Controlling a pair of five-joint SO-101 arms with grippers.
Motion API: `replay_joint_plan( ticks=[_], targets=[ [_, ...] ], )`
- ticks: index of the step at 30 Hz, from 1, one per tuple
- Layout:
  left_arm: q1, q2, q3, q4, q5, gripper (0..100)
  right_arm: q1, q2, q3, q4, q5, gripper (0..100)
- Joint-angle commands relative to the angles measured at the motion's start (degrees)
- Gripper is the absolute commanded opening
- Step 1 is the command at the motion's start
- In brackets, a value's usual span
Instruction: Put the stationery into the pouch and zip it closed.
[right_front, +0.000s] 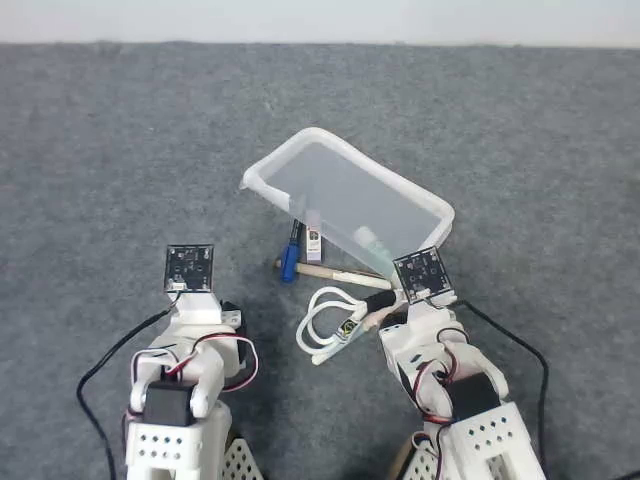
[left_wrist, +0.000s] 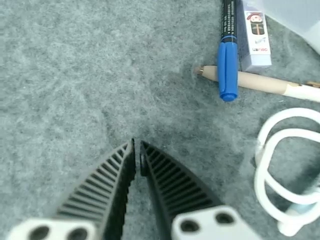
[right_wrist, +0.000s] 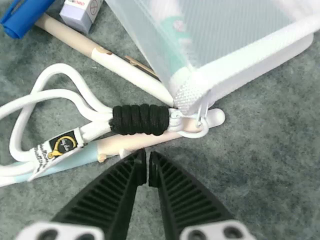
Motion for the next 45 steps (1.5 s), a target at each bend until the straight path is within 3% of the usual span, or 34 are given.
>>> replay_joint_plan(
  ticks=[1,4,15,19,29,36,39,45],
  targets=[
    [0.09,-1.23,-0.84,-0.18,-0.35,1,-0.31,-1.1,1.05,0.13,-0.26,0.7],
    [0.35,-1.23,-0.92,-2.99,-1.41,2,-0.31,-1.1,1.05,0.13,-0.26,0.7],
    [0.0,-1.23,-1.19,-5.19,-21.89,1,0.22,-1.19,-6.95,3.12,-0.09,0.9],
    [0.44,-1.23,-0.92,-9.93,-26.55,1,0.31,-1.19,-11.87,5.49,-0.35,0.7],
    [0.0,-1.23,-1.01,-12.84,-15.21,1,13.23,-1.19,-20.04,5.85,-0.44,0.7],
    [-4.48,-1.23,-1.27,-15.38,-15.38,2,13.32,-0.57,-20.75,5.93,-0.79,1.0],
    [-4.92,-1.23,-1.27,-15.56,-13.36,2,13.32,-0.48,-20.75,5.93,-4.84,1.5],
    [-5.01,-1.23,-1.19,-15.3,-9.32,17,5.23,-0.48,-22.15,12.35,-10.29,12.8]
  ],
)
